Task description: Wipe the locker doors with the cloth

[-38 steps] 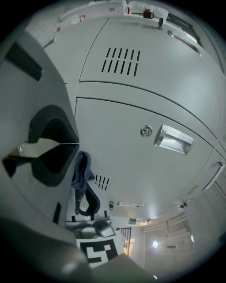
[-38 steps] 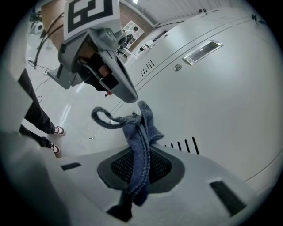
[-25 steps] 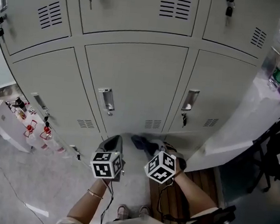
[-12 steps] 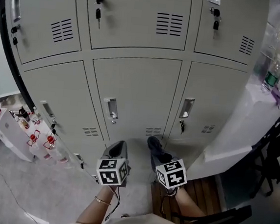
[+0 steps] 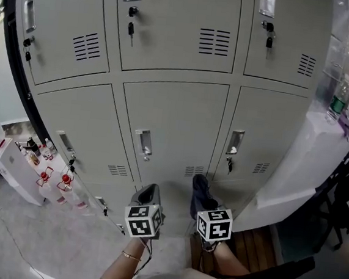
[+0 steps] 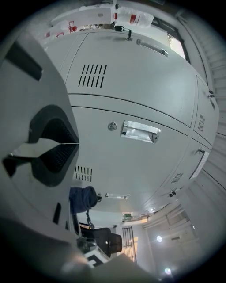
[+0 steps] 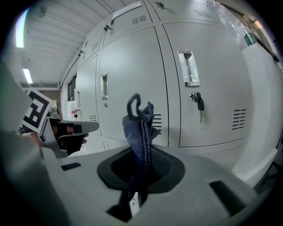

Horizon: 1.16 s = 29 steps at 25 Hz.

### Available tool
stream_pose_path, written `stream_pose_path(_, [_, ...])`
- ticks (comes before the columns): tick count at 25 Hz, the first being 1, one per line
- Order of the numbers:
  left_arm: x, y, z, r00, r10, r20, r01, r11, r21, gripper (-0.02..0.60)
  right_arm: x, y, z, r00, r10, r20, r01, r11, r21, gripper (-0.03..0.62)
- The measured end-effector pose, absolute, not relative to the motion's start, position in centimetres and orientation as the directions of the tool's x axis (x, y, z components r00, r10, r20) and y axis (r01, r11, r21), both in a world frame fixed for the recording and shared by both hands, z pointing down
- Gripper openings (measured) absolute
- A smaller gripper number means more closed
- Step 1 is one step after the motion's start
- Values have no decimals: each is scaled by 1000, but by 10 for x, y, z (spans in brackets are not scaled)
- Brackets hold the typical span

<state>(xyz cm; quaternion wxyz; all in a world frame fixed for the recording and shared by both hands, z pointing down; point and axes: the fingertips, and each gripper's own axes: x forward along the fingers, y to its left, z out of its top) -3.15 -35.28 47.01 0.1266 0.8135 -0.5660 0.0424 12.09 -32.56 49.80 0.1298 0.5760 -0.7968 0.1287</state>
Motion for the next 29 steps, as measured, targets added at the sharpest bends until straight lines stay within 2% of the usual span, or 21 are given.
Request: stream_pose_path(29, [-37,-352,484,365,-902,230,-926,-328,187,9,127,-326,486,-243,-915,322,-967,253,-11,38])
